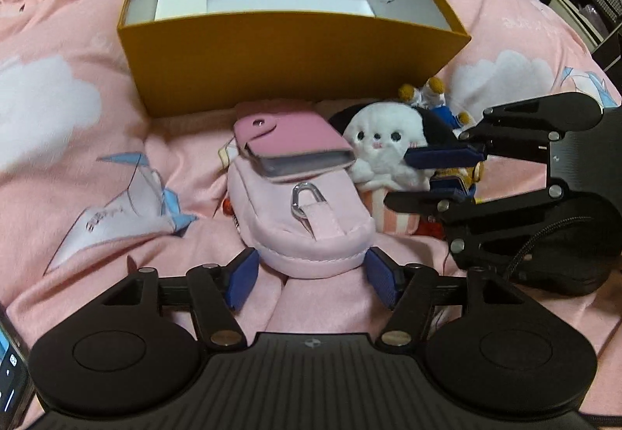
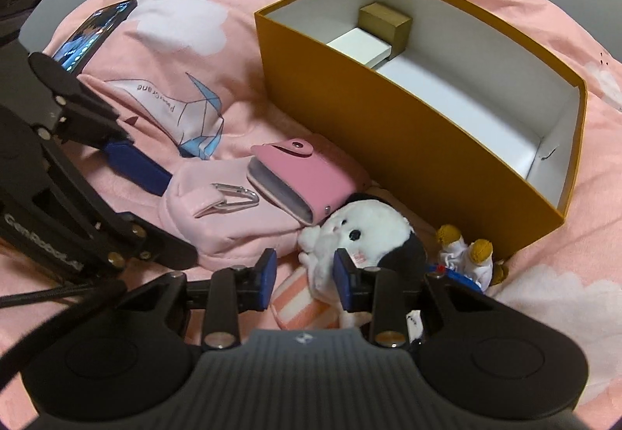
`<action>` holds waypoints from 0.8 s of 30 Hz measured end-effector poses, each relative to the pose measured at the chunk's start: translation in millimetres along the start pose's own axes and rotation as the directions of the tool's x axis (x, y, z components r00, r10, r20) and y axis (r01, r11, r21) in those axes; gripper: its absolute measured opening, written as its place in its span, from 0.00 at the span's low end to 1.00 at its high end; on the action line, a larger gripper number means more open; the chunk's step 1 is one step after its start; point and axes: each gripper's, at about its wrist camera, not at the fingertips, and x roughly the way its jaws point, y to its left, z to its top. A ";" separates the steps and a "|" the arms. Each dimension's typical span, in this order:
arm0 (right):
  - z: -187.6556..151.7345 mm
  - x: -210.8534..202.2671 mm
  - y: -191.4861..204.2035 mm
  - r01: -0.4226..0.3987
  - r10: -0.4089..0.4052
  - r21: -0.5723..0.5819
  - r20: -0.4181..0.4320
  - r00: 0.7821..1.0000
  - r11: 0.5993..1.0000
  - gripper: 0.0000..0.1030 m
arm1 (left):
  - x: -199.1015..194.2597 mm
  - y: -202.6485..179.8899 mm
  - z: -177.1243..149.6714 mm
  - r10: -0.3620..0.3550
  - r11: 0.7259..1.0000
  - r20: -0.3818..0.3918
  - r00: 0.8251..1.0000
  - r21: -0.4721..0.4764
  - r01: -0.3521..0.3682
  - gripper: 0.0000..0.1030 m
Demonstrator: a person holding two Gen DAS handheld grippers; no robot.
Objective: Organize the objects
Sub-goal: 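Grasp the pink backpack pouch with the left tool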
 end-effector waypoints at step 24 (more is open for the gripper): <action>32.9 10.7 2.5 0.009 -0.008 -0.008 0.129 0.992 1.000 0.13 | -25.2 17.8 30.5 -0.017 0.996 0.277 0.961 -0.083 0.041 0.63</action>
